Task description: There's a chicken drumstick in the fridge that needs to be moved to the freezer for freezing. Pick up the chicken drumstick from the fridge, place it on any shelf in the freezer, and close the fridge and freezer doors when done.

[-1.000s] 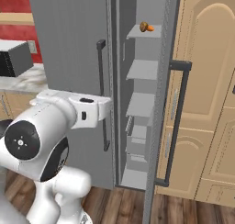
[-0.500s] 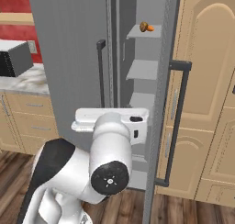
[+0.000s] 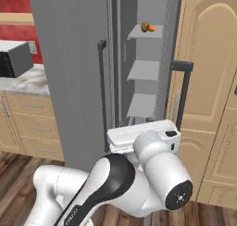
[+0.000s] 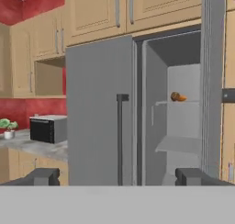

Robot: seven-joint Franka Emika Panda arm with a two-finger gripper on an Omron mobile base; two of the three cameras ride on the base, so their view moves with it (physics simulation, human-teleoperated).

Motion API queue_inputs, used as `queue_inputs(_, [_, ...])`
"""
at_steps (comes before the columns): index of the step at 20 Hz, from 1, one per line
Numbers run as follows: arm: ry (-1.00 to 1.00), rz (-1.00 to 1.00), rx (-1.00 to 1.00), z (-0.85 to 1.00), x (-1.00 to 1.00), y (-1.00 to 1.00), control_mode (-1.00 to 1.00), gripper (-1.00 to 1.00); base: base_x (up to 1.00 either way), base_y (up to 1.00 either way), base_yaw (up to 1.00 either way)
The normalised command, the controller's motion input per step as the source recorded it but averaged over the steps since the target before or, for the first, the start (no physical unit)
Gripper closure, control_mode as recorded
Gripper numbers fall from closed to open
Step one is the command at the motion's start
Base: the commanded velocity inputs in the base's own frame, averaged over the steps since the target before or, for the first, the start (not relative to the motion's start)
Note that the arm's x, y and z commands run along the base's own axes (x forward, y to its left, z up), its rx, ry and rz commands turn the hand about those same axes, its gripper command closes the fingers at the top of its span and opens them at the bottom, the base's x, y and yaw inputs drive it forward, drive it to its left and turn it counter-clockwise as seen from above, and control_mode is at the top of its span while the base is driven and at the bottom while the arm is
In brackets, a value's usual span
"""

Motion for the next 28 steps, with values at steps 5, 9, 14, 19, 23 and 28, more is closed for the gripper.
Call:
queue_inputs(5, [0.01, 0.24, 0.02, -0.28, 0.27, -0.37, -1.0, -1.0, 0.0, 0.0, 0.0])
queue_inputs(9, [0.02, 0.3, 0.11, -0.28, 0.27, -0.09, -1.0, -1.0, 0.0, 0.0, 0.0])
queue_inputs(14, [0.0, 0.19, 0.08, -0.37, 0.12, -0.2, -1.0, -1.0, 0.0, 0.0, 0.0])
queue_inputs(19, [0.0, 0.06, 0.04, -0.34, 0.08, -0.32, -1.0, -1.0, 0.0, 0.0, 0.0])
queue_inputs(23, [0.0, 0.01, 0.02, -0.38, 0.32, -0.15, -1.0, -1.0, 0.0, 0.0, 0.0])
queue_inputs(28, [0.0, 0.05, 0.03, -0.37, 0.41, -0.12, -1.0, -1.0, 0.0, 0.0, 0.0])
